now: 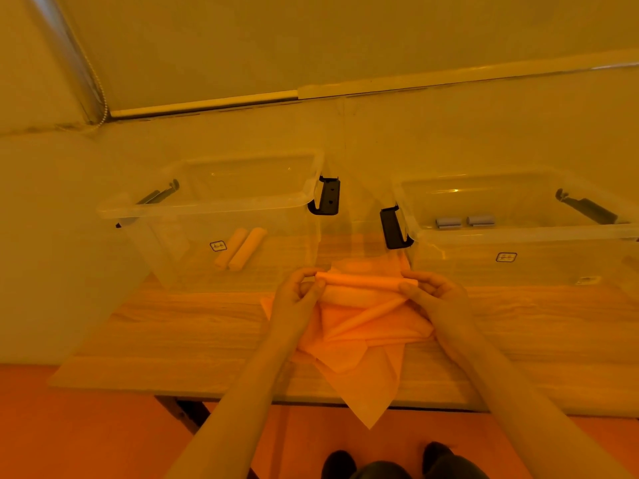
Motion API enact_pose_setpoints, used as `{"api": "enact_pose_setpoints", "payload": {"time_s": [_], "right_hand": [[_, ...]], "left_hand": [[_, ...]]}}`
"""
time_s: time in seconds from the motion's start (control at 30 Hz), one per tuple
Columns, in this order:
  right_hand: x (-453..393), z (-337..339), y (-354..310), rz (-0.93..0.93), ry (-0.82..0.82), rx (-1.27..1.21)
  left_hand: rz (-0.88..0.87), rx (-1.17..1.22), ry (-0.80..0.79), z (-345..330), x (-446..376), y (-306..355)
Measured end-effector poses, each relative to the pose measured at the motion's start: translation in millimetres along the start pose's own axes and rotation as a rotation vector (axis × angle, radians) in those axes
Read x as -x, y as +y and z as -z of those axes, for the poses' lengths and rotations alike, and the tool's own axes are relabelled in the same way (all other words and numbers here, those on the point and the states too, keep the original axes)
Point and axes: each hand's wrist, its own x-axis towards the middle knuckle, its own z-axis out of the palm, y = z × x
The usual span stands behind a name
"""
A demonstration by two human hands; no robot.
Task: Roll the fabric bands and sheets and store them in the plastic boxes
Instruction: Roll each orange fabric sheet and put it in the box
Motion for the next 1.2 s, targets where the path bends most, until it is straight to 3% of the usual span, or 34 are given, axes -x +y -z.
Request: {"api": "enact_pose_setpoints", "payload": {"time_s": [0.2,0.53,0.87,1.03,1.2], "right_hand": [[-2,-7,-37,0.02,0.005,-0.003],[12,-4,-84,0.079,-0.074,0.088],[15,-3,-93,-0.009,-0.017,-0.062],[18,-8,-110,0.059,0.055,-0.058],[13,-12,-129,0.086,-0.004,-0.19]], "left_hand": [[0.092,-0.077,-0.047,6,-14,33],[0.17,0.1,0.0,-4,-10,84],[0.078,0.083,0.004,-13,1,94],[0.087,0.103,-0.005,-10,-3,107],[0.003,0.081,-0.023,-4,-11,123]]}}
